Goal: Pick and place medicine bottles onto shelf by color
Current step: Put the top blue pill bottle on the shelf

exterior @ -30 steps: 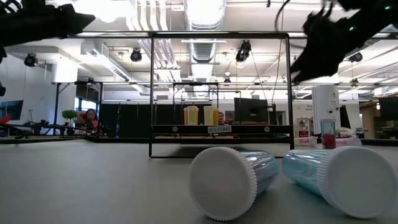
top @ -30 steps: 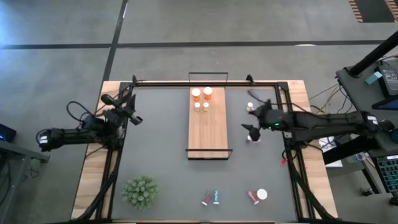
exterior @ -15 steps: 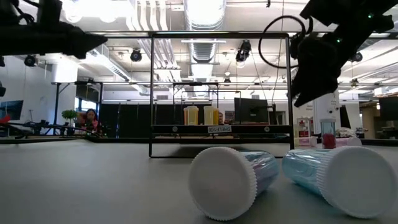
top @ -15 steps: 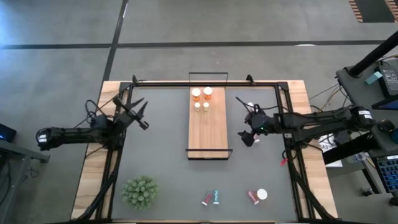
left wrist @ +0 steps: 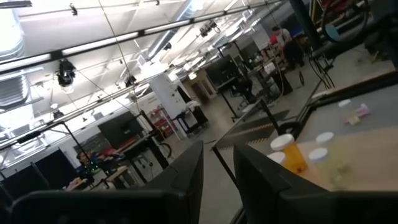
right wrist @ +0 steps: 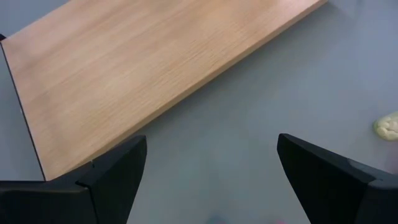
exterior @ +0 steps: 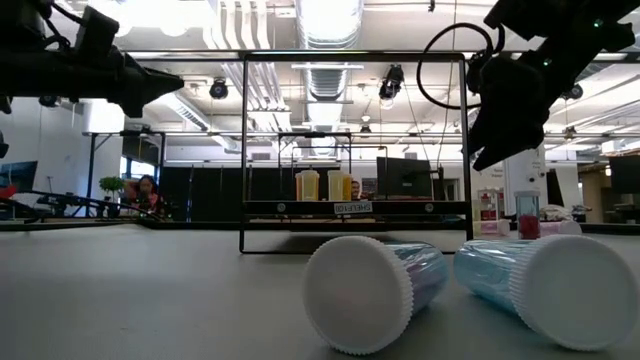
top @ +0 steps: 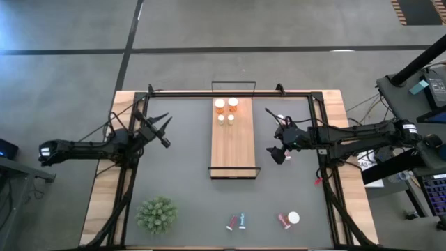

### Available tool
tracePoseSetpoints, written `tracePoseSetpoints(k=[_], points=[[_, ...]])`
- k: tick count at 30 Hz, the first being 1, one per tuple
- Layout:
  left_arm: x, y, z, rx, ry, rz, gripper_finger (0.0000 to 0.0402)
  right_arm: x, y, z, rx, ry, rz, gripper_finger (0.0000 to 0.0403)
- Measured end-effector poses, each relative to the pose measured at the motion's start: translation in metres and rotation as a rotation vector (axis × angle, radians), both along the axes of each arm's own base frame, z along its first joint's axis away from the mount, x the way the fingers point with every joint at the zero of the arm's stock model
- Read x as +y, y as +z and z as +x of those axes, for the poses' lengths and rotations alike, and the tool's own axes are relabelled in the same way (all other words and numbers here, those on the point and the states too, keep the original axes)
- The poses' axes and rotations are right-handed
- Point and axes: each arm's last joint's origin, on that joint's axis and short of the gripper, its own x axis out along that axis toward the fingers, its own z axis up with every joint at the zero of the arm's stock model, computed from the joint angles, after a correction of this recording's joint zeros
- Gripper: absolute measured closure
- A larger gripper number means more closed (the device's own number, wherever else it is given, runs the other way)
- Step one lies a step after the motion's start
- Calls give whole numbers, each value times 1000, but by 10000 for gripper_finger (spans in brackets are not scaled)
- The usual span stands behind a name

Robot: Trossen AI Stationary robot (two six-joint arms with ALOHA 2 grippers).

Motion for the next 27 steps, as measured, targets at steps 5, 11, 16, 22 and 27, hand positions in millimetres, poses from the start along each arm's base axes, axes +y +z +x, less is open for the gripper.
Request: tracePoseSetpoints(k=[5, 11, 16, 22, 27], points=[[0, -3, 2, 31, 0, -4, 330, 0, 0, 0, 0, 2, 1, 53], [1, -6, 5, 60, 0, -7, 330, 0, 0, 1, -5, 18, -8, 53], [1, -8, 6, 79, 0, -9, 330, 0, 0, 1, -1, 20, -8, 53], [1, -11, 8, 108, 0, -12, 330, 0, 0, 1, 5, 37, -23, 53], [1, -11, 8, 113, 0, -13, 330, 0, 0, 1, 1, 25, -12, 53]])
